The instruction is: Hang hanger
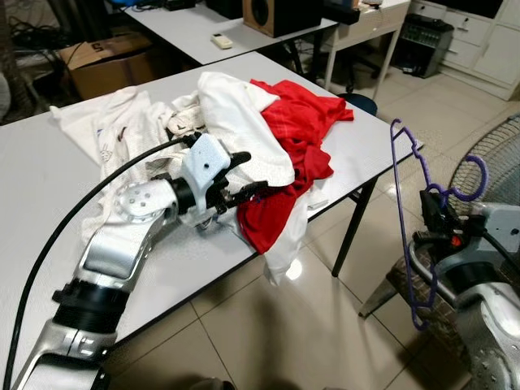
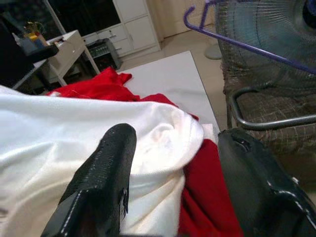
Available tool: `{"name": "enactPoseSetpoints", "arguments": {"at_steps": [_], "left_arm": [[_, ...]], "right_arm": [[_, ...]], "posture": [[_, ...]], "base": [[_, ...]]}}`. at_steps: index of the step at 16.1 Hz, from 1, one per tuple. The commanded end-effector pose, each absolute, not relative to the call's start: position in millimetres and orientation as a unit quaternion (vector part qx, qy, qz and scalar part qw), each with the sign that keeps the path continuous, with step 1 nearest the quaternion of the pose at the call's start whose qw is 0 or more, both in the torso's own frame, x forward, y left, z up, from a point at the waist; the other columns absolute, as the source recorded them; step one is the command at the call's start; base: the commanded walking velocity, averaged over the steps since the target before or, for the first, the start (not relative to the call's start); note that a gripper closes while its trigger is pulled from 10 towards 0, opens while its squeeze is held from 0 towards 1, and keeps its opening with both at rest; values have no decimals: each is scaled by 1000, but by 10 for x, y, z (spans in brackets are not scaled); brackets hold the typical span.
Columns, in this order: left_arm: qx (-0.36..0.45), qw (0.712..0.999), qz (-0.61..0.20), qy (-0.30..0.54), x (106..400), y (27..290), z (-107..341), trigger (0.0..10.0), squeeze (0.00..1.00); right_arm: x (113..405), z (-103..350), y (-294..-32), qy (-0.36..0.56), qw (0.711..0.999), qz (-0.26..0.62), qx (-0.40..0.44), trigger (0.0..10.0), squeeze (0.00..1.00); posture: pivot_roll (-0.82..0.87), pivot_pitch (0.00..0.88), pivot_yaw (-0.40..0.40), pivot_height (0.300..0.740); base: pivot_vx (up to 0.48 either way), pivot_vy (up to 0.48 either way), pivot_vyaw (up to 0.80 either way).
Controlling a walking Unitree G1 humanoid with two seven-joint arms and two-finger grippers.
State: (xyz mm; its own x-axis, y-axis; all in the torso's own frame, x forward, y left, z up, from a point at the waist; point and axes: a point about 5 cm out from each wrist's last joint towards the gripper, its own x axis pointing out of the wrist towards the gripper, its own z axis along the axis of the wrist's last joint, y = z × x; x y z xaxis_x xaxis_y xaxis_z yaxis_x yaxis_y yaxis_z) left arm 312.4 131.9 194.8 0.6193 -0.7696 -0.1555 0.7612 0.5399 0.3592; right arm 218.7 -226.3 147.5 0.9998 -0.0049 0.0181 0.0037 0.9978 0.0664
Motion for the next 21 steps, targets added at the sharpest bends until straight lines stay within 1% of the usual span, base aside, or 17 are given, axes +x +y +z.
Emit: {"name": "enactPoseSetpoints", "arguments": {"at_steps": [1,2,3,4,5,21], "left_arm": [[224,879,-420,-23,3125,1448,2038,10000,1000],[237,877,-418,-17,3128,1470,2023,10000,1000],[271,867,-417,-7,3133,1471,1977,10000,1000],[321,855,-407,-11,3204,1414,1929,10000,1000],[321,859,-400,-14,3232,1396,1937,10000,984],[321,859,-400,-14,3232,1396,1937,10000,984]], "right_arm": [[2110,1463,-2337,-3,999,-10,34,10000,0],[2100,1457,-2337,-1,999,-9,34,10000,0],[2104,1451,-2323,1,999,-4,32,10000,0],[2147,1452,-2280,1,1000,6,28,10000,0],[2157,1455,-2268,1,1000,7,27,10000,0],[2157,1455,-2268,1,1000,7,27,10000,0]], "posture": [[-220,36,52,740],[-220,36,52,740],[-224,26,48,740],[-226,26,47,740],[-226,26,47,740],[-226,26,47,740]], "base": [[0,0,0],[0,0,0],[0,0,0],[0,0,0],[0,0,0],[0,0,0]]}}
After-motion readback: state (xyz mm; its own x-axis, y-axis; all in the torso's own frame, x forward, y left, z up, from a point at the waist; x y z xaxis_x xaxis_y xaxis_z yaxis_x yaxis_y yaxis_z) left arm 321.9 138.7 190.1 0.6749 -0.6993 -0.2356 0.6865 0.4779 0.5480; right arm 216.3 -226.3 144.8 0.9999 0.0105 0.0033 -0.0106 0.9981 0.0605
